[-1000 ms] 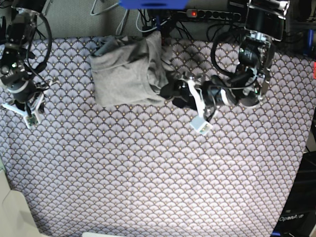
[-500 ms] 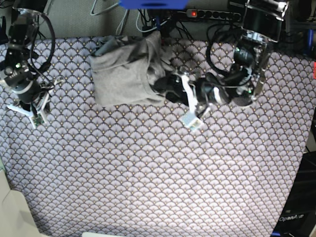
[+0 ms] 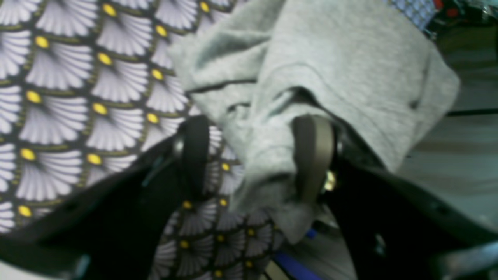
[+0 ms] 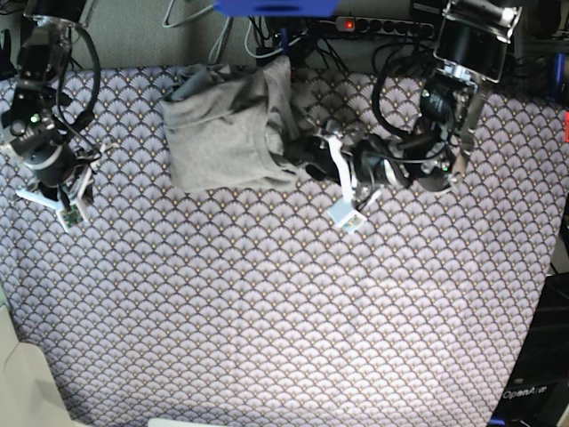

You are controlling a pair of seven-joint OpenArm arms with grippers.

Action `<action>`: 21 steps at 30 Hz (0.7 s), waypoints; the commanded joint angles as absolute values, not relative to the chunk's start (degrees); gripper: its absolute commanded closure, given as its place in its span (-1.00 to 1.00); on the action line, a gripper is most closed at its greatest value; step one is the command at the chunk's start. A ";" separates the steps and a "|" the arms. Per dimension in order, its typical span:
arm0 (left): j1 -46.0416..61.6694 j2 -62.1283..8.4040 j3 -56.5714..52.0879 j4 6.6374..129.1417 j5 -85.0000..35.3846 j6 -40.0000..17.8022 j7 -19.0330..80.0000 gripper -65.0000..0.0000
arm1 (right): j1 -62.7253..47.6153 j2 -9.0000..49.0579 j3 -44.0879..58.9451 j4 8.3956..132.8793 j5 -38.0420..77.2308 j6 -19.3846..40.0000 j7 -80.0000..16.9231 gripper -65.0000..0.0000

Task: Fold the T-shirt properly
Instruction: 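Move the right gripper back and grasp the bundle side with the left gripper, then push the bundle side with the left gripper to square the fold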

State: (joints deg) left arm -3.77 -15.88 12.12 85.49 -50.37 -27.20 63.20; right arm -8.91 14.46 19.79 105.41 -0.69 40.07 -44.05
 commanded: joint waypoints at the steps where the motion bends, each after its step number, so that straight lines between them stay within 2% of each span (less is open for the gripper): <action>1: -4.88 -15.87 11.82 86.55 -51.47 -27.56 62.64 -0.05 | -8.22 15.34 20.00 106.33 -0.31 40.00 -42.95 0.84; 8: -5.49 -15.16 12.00 85.85 -51.21 -27.56 62.37 -0.01 | -8.75 15.25 20.00 106.33 -0.31 40.00 -39.34 0.84; 10: -5.58 -15.08 12.00 85.85 -51.21 -27.56 62.37 0.19 | -8.84 15.25 20.00 106.33 -0.31 40.00 -39.34 0.84; 13: -5.67 -14.99 11.82 85.85 -51.21 -27.56 62.29 0.85 | -8.75 14.90 20.00 106.33 -0.31 40.00 -39.34 0.84; 14: -5.67 -14.99 11.82 85.85 -51.21 -27.56 62.29 1.00 | -8.57 14.37 20.00 106.33 -0.31 40.00 -39.34 0.84; 21: -6.29 -14.99 11.82 85.93 -51.74 -27.56 62.81 1.00 | -8.40 14.11 20.00 106.33 -0.31 40.00 -39.34 0.84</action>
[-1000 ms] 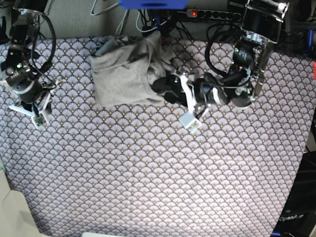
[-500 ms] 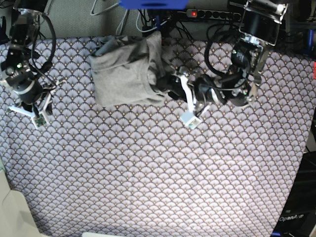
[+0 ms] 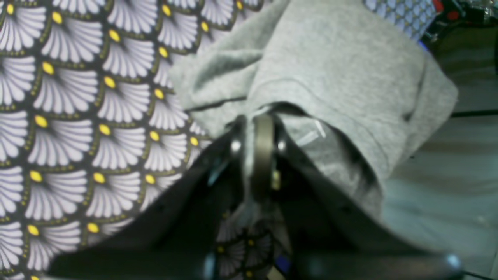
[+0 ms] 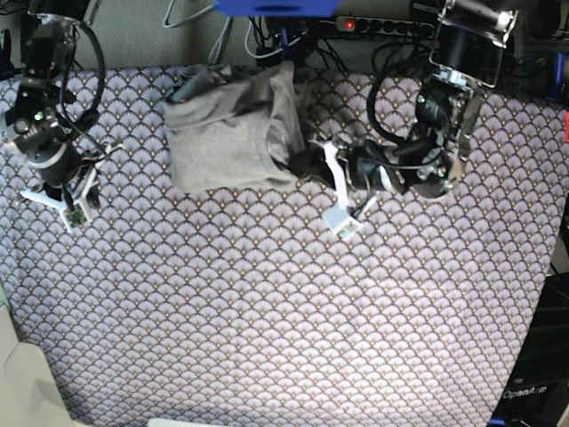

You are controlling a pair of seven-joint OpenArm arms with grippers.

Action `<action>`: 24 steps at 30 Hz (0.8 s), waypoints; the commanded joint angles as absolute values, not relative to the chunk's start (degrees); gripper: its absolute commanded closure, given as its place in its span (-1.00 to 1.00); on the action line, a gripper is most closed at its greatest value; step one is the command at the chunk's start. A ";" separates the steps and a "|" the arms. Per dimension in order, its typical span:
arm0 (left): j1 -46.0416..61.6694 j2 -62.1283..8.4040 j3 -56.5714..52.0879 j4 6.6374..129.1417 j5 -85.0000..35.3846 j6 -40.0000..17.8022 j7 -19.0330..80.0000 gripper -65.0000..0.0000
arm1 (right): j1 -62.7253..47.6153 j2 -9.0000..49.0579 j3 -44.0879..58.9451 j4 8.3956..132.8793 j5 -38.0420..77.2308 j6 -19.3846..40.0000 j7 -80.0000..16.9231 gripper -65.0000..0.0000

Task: Fold the T-shirt properly
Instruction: 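Push the bundle side with the left gripper to square the fold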

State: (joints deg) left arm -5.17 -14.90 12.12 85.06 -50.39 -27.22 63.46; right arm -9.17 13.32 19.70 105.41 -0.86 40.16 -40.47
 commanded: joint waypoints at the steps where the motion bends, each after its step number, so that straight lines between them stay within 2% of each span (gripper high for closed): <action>1: -6.37 -14.99 11.74 86.02 -51.74 -27.56 62.81 1.00 | -8.40 13.93 20.00 106.33 -0.31 40.00 -39.34 0.84; 16: -11.65 -13.14 11.12 86.20 -52.18 -27.03 62.90 1.00 | -8.48 13.49 20.00 106.33 -0.31 40.00 -39.34 0.84; 24: -12.62 -12.88 7.25 85.67 -52.44 -27.47 64.57 1.00 | -8.57 13.41 20.00 106.24 -0.31 40.00 -39.34 0.84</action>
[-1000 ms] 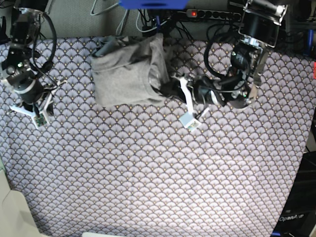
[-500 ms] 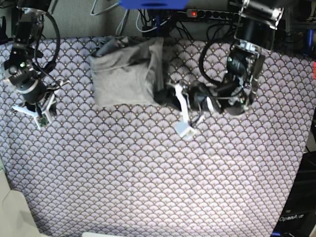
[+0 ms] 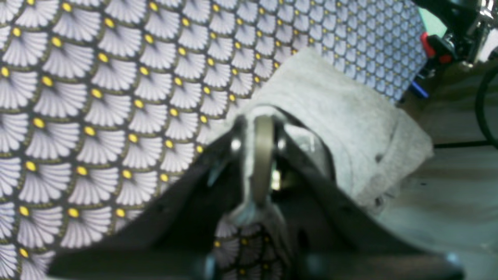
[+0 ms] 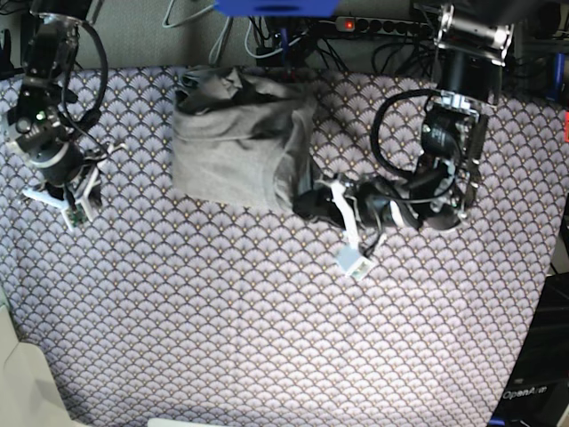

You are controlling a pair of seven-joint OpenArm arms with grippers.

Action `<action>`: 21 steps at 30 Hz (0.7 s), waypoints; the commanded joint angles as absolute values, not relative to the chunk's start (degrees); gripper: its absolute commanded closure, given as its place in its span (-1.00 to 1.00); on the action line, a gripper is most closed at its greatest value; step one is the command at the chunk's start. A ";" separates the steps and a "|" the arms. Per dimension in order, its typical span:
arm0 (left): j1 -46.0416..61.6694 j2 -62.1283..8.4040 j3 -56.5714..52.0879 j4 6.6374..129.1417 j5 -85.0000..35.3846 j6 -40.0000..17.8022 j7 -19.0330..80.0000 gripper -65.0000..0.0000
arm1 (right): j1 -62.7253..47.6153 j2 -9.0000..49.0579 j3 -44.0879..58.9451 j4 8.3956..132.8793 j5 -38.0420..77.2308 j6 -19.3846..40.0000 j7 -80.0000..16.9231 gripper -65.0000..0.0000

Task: Fold the T-shirt properly
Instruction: 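Push the bundle side with the left gripper to square the fold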

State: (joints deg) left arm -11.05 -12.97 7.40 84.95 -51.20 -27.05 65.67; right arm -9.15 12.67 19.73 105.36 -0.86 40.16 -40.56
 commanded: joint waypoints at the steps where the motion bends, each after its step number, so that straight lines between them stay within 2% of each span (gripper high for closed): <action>1: -12.70 -13.05 7.34 84.88 -52.35 -27.47 64.31 1.00 | -8.57 13.41 19.91 106.24 -0.31 40.00 -39.34 0.84; 7: -12.88 -12.88 7.34 75.65 -52.35 -27.56 63.78 1.00 | -8.66 13.41 18.24 106.24 -0.31 40.00 -39.34 0.84; 17: -12.35 -12.79 7.34 76.79 -53.05 -27.82 64.48 1.00 | -8.92 13.32 17.89 108.00 -0.31 40.00 -39.34 0.84; 21: -11.65 -12.79 7.16 77.85 -56.57 -36.35 65.63 1.00 | -11.82 11.38 17.89 110.90 -0.31 40.00 -36.26 0.85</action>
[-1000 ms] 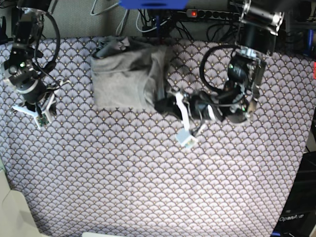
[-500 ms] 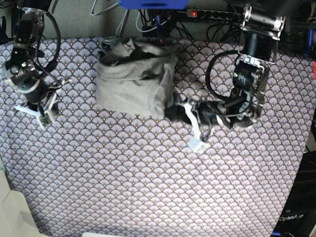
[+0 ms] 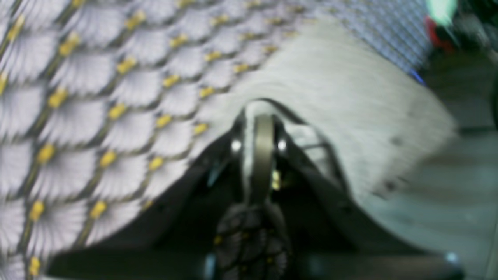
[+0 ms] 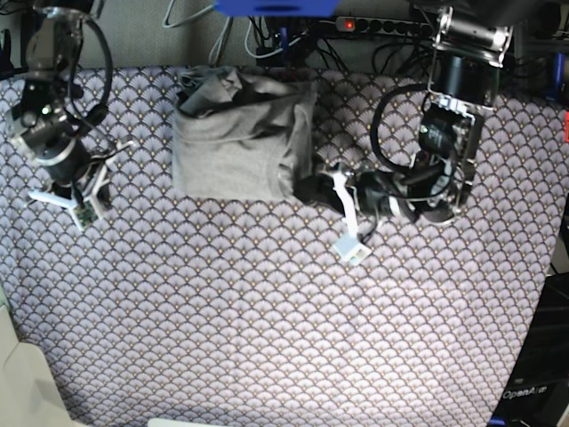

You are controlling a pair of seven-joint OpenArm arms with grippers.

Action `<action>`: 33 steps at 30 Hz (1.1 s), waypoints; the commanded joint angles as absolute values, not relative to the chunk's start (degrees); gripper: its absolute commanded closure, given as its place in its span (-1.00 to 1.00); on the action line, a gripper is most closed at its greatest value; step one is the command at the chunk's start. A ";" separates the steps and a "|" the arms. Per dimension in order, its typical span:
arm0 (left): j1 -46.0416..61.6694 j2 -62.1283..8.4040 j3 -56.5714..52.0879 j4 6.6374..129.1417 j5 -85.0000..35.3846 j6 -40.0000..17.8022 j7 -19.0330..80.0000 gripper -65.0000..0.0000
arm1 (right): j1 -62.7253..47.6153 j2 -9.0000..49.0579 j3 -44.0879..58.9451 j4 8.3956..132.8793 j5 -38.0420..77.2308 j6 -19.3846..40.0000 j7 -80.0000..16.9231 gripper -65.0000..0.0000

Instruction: Fold the T-shirt properly

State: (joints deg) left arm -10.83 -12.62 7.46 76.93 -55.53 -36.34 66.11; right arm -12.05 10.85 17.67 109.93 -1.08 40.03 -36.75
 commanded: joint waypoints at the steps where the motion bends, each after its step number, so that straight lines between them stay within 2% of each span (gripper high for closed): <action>1: -11.74 -12.88 7.16 77.85 -57.27 -37.85 65.89 1.00 | -12.62 10.95 17.89 110.90 -0.31 40.00 -34.24 0.85; 2: -11.82 -12.97 7.08 77.85 -57.80 -38.90 65.80 1.00 | -13.32 10.59 17.89 110.90 -0.31 40.00 -32.84 0.85; 4: -11.65 -13.14 6.90 77.85 -58.51 -39.43 65.63 0.86 | -14.90 9.54 17.89 110.99 -0.31 40.00 -30.11 0.85; 13: -11.47 -13.23 6.90 77.85 -58.07 -39.69 65.36 -0.24 | -19.56 6.37 18.42 111.25 -0.31 40.00 -26.07 0.85; 16: -11.47 -13.41 6.46 77.85 -57.98 -39.69 65.36 -0.45 | -20.97 4.53 18.42 112.40 -0.31 40.00 -26.07 0.85; 20: -11.03 -14.37 3.47 77.58 -57.98 -39.60 65.36 -0.55 | -22.37 2.95 17.98 113.45 -0.31 40.00 -25.45 0.85; 29: -8.13 -17.10 -5.41 77.32 -58.15 -39.34 65.80 -0.55 | -29.23 2.59 13.49 113.45 -0.31 40.00 -14.02 0.85; 33: -6.73 -17.98 -6.99 77.49 -58.07 -39.34 65.80 -0.55 | -31.78 2.59 12.44 113.10 -0.40 40.00 -12.09 0.85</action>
State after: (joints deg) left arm -5.58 -17.69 -6.90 76.47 -56.64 -38.85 66.65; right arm -31.40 2.42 12.45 112.22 -1.21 39.81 -13.43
